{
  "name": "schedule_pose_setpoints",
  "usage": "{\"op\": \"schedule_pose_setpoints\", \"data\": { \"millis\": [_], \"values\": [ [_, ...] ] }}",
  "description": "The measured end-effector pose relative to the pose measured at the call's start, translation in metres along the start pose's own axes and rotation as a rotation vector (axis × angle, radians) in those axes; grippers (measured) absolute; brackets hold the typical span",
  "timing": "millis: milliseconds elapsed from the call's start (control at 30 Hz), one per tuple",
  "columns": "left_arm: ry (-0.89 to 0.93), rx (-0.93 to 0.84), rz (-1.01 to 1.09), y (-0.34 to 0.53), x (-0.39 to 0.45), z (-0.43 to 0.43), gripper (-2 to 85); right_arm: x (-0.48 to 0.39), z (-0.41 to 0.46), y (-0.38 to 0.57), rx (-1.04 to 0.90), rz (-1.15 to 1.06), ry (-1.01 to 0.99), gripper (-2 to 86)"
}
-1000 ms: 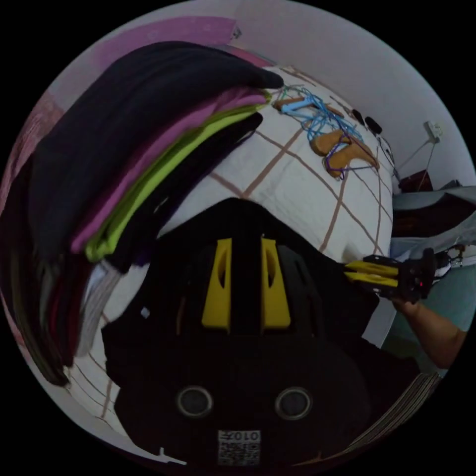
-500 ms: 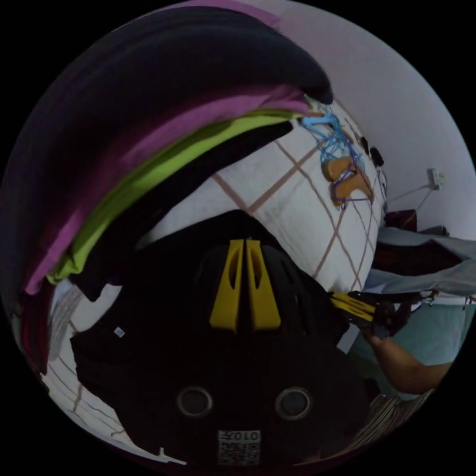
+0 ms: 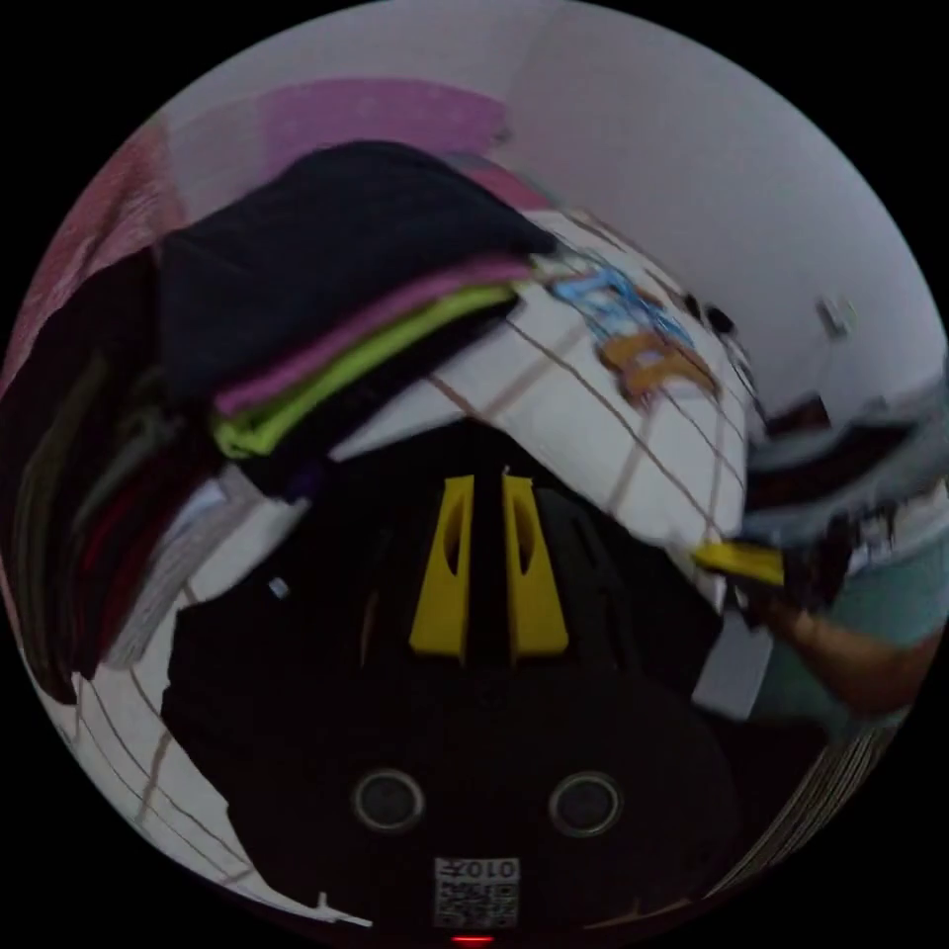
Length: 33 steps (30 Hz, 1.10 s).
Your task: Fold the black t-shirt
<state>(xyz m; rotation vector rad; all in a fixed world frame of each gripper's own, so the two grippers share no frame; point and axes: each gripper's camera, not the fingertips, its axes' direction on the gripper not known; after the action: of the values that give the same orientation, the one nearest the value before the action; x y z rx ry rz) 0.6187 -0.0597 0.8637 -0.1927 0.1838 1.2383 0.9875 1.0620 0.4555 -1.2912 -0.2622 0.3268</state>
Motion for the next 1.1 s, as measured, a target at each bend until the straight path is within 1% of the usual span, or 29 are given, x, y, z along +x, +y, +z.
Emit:
{"op": "schedule_pose_setpoints", "data": {
  "millis": [33,100,167,267,333,400,467,533,567,633,700,767,800,833,900,967,1000,1067,1100],
  "values": [
    [-0.028,-0.071,0.046,0.016,0.009,0.006,4.7,-0.012,-0.002,-0.007,0.006,-0.054,-0.013,2.9],
    [-0.052,-0.112,0.071,0.040,0.016,0.015,4.7,-0.028,0.000,-0.018,-0.001,-0.107,-0.030,2.9],
    [0.024,-0.137,0.027,0.063,0.011,0.022,4.2,-0.039,0.006,-0.029,-0.030,-0.134,-0.041,2.9],
    [0.006,-0.219,-0.045,0.082,-0.004,0.031,2.9,-0.050,0.018,-0.048,-0.095,-0.159,-0.041,2.8],
    [0.041,-0.207,-0.091,0.093,-0.016,0.028,2.2,-0.053,0.033,-0.061,-0.217,-0.158,-0.045,2.7],
    [0.043,-0.217,-0.128,0.100,-0.025,0.020,2.0,-0.055,0.033,-0.069,-0.217,-0.162,-0.051,2.7],
    [-0.016,-0.144,-0.112,0.112,-0.025,-0.002,2.0,-0.060,0.028,-0.081,-0.243,-0.171,-0.035,2.7],
    [-0.019,-0.122,-0.083,0.121,-0.023,-0.012,2.0,-0.069,0.022,-0.095,-0.276,-0.205,-0.013,2.6],
    [0.008,-0.138,-0.041,0.127,-0.019,-0.013,2.0,-0.072,0.019,-0.099,-0.272,-0.211,-0.009,2.7],
    [0.024,-0.185,0.022,0.137,-0.014,-0.008,2.1,-0.086,0.004,-0.117,-0.193,-0.220,0.006,2.7],
    [0.028,-0.249,0.027,0.150,-0.014,0.001,2.3,-0.095,0.001,-0.134,-0.170,-0.222,0.024,2.6],
    [0.084,-0.193,-0.075,0.171,-0.027,-0.004,2.5,-0.102,0.009,-0.150,-0.241,-0.238,0.025,2.7],
    [0.106,-0.187,-0.099,0.176,-0.031,-0.007,2.6,-0.106,0.016,-0.160,-0.306,-0.242,0.017,2.7],
    [0.149,-0.181,-0.129,0.186,-0.037,-0.014,2.8,-0.108,0.015,-0.169,-0.302,-0.233,0.004,2.7],
    [0.156,-0.105,-0.150,0.206,-0.041,-0.036,3.2,-0.113,0.006,-0.185,-0.302,-0.240,-0.021,2.7],
    [0.090,0.015,-0.146,0.242,-0.044,-0.077,4.2,-0.121,-0.012,-0.198,-0.244,-0.284,-0.029,2.7],
    [0.055,0.043,-0.147,0.252,-0.045,-0.088,4.5,-0.127,-0.025,-0.207,-0.183,-0.314,-0.012,2.8],
    [-0.130,0.170,-0.170,0.295,-0.057,-0.129,6.4,-0.133,-0.041,-0.224,-0.095,-0.363,0.000,3.1],
    [-0.165,0.203,-0.175,0.305,-0.062,-0.138,6.8,-0.135,-0.048,-0.238,-0.048,-0.395,-0.002,3.6]
  ]
}}
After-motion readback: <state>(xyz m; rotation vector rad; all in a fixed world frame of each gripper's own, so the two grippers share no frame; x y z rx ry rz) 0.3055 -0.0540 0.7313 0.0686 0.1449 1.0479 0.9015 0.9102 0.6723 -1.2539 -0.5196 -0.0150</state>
